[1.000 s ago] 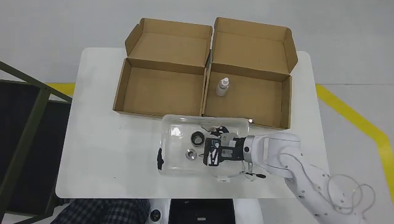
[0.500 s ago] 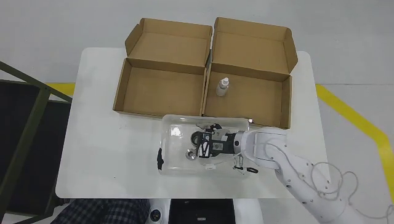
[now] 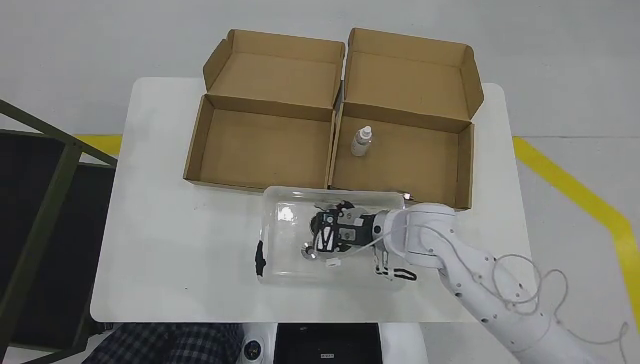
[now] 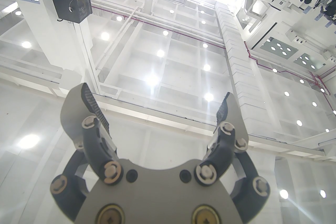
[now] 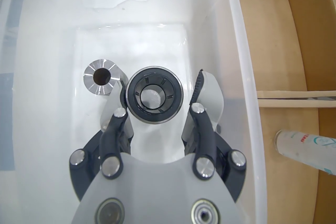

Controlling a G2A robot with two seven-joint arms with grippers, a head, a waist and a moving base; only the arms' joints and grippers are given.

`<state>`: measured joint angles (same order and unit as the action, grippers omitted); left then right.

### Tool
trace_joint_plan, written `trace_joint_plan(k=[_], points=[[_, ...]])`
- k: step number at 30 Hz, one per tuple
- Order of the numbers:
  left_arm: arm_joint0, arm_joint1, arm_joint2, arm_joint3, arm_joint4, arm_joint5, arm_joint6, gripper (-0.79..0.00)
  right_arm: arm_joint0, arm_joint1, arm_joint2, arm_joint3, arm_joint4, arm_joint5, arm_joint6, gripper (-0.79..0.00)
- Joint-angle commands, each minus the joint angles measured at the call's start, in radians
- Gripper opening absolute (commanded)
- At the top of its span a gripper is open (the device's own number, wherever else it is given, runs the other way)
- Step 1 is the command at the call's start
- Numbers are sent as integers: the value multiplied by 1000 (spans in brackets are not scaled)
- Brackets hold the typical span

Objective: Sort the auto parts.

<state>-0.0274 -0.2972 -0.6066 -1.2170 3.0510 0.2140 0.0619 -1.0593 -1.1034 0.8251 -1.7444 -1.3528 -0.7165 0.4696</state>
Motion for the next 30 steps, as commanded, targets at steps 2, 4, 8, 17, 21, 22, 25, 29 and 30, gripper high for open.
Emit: trace_joint_plan(k=[2, 4, 8, 17, 21, 22, 25, 29, 30], points=[[0, 0, 0, 0, 0, 0, 0, 0, 5, -3, -7, 9, 2, 0, 0, -339], [0, 0, 0, 0, 0, 0, 0, 0, 8, -6, -12, 15, 4, 0, -1, -342], [0, 0, 0, 0, 0, 0, 0, 0, 15, -10, -19, 31, 10, -8, -4, -496], [0, 0, 0, 0, 0, 0, 0, 0, 21, -12, -12, 35, 25, -32, -18, -785], [0, 0, 0, 0, 0, 0, 0, 0, 14, -8, 7, 18, 38, -46, -27, -785], [0, 0, 0, 0, 0, 0, 0, 0, 12, -6, 13, 12, 42, -49, -31, -785], [0, 0, 0, 0, 0, 0, 0, 0, 4, -2, 30, -5, 52, -57, -35, -785], [0, 0, 0, 0, 0, 0, 0, 0, -6, 3, 54, -34, 66, -69, -43, -785], [0, 0, 0, 0, 0, 0, 0, 0, -10, 5, 62, -42, 70, -71, -45, -785]])
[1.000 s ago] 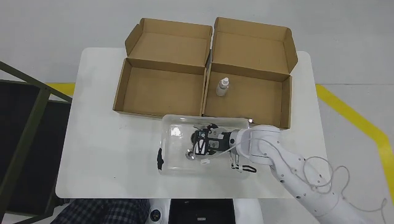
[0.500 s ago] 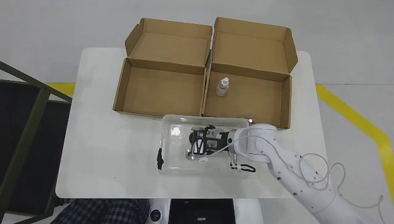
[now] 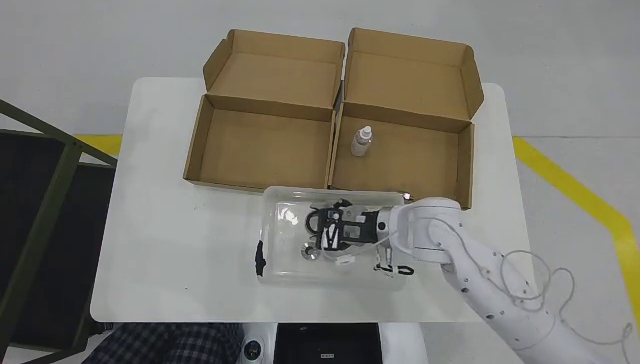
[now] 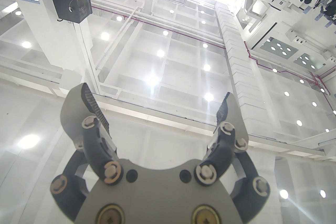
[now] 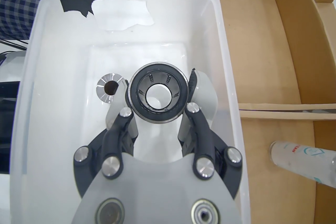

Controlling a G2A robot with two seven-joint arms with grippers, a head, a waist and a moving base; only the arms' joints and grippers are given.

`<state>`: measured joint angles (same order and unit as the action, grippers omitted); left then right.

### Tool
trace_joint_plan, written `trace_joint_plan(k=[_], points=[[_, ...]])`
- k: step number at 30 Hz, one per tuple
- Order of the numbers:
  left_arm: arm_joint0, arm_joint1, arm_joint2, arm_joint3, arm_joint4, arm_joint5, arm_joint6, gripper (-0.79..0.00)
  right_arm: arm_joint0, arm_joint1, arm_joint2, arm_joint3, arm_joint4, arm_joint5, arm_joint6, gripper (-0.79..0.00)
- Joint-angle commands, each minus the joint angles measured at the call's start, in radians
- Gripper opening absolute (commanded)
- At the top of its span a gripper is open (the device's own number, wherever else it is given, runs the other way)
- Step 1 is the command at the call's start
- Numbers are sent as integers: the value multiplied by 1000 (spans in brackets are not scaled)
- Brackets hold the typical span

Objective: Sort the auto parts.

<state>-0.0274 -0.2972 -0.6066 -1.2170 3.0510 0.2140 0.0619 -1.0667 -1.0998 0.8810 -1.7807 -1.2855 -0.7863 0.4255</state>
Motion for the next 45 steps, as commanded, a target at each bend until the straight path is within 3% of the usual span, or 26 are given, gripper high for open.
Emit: trace_joint_plan(k=[1, 26, 45], points=[[0, 0, 0, 0, 0, 0, 0, 0, -6, 3, 13, -16, 6, -4, -2, -785], [0, 0, 0, 0, 0, 0, 0, 0, -120, 57, 296, -285, 86, -28, -52, -785], [0, 0, 0, 0, 0, 0, 0, 0, -158, 76, 406, -366, 101, -34, -90, -785]])
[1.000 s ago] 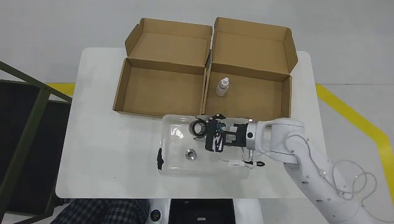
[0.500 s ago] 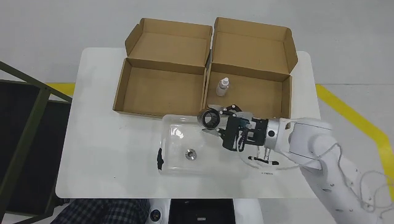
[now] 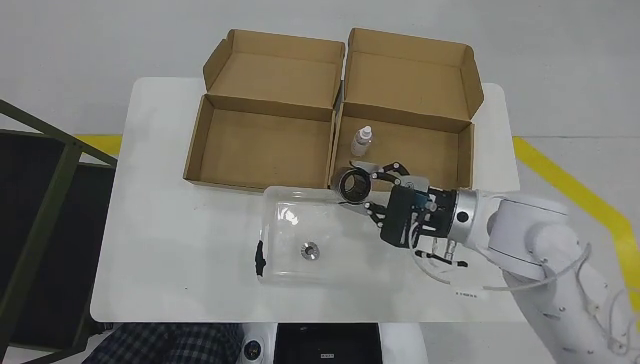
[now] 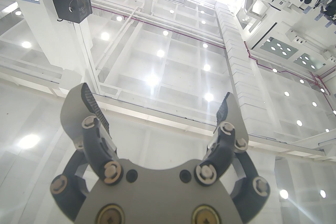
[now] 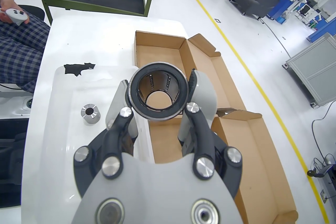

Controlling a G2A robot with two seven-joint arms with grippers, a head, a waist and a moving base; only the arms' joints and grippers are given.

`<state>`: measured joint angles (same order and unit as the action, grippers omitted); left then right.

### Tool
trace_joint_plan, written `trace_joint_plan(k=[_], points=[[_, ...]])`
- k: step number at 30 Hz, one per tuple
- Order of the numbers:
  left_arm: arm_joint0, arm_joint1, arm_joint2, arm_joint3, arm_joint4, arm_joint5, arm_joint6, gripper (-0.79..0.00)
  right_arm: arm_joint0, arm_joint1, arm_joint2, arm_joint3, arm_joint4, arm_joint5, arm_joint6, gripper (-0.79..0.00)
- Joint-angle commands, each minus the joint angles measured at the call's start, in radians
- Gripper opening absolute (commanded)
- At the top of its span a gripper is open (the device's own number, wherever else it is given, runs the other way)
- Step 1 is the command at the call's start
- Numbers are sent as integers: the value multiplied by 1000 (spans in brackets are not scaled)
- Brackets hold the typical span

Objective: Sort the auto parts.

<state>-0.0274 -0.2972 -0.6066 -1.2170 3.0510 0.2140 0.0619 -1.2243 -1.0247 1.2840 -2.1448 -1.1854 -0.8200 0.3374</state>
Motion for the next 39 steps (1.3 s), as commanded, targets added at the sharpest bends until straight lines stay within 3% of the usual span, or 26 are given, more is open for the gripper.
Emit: trace_joint_plan(k=[1, 21, 31, 39], points=[[0, 0, 0, 0, 0, 0, 0, 0, -1, 1, 7, -4, 1, 0, -3, -785], [0, 0, 0, 0, 0, 0, 0, 0, 26, 6, 0, -5, -3, 11, -15, -785], [0, 0, 0, 0, 0, 0, 0, 0, 98, -8, -115, 77, -33, 41, 23, -785], [0, 0, 0, 0, 0, 0, 0, 0, 234, -42, -265, 236, -29, 101, 52, -785]])
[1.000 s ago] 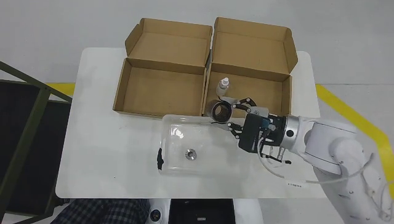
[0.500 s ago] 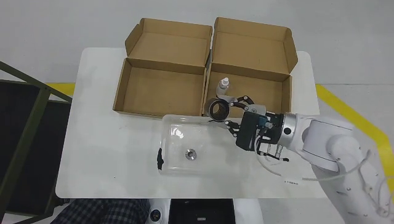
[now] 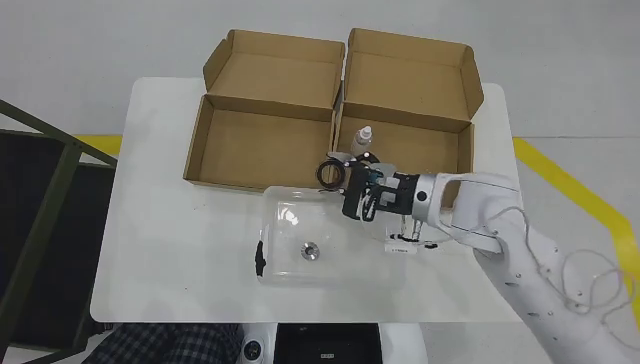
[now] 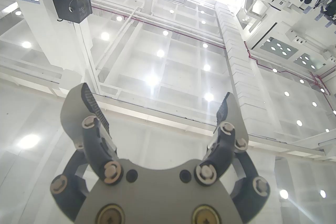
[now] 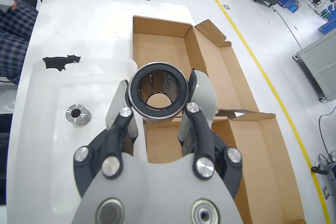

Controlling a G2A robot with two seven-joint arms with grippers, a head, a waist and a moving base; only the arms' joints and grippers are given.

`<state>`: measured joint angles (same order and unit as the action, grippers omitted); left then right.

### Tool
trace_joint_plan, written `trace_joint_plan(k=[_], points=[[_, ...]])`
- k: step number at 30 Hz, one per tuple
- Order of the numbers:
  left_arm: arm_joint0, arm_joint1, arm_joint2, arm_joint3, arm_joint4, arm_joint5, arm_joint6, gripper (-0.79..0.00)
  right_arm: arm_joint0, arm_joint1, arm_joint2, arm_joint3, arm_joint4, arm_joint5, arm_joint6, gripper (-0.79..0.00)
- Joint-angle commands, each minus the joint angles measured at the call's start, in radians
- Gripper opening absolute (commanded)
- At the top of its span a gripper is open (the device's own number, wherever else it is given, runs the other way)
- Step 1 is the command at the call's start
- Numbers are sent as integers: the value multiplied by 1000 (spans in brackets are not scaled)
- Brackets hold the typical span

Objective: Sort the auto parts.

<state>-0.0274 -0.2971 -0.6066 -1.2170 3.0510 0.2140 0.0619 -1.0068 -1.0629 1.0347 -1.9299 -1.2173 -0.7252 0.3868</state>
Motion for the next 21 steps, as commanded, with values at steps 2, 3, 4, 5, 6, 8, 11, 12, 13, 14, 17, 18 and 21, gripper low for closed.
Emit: trace_joint_plan(k=[2, 3, 4, 5, 6, 8, 11, 12, 13, 14, 17, 18, 21], points=[[0, 0, 0, 0, 0, 0, 0, 0, 57, -15, -52, 63, 9, 23, 13, -785], [0, 0, 0, 0, 0, 0, 0, 0, 76, -21, -68, 81, 14, 32, 17, -785], [0, 0, 0, 0, 0, 0, 0, 0, 94, -26, -84, 99, 18, 41, 21, -785], [0, 0, 0, 0, 0, 0, 0, 0, 112, -32, -101, 117, 20, 49, 26, -785], [0, 0, 0, 0, 0, 0, 0, 0, 129, -38, -118, 138, 27, 57, 32, -785], [0, 0, 0, 0, 0, 0, 0, 0, 163, -51, -150, 176, 36, 75, 46, -785], [0, 0, 0, 0, 0, 0, 0, 0, 212, -71, -196, 239, 59, 96, 58, -785], [0, 0, 0, 0, 0, 0, 0, 0, 228, -79, -212, 261, 70, 102, 62, -785], [0, 0, 0, 0, 0, 0, 0, 0, 244, -86, -226, 279, 78, 107, 65, -785], [0, 0, 0, 0, 0, 0, 0, 0, 257, -93, -242, 297, 87, 110, 69, -785], [0, 0, 0, 0, 0, 0, 0, 0, 293, -113, -282, 340, 103, 124, 80, -785], [0, 0, 0, 0, 0, 0, 0, 0, 304, -120, -295, 353, 108, 128, 85, -785], [0, 0, 0, 0, 0, 0, 0, 0, 335, -139, -330, 399, 123, 141, 101, -785]])
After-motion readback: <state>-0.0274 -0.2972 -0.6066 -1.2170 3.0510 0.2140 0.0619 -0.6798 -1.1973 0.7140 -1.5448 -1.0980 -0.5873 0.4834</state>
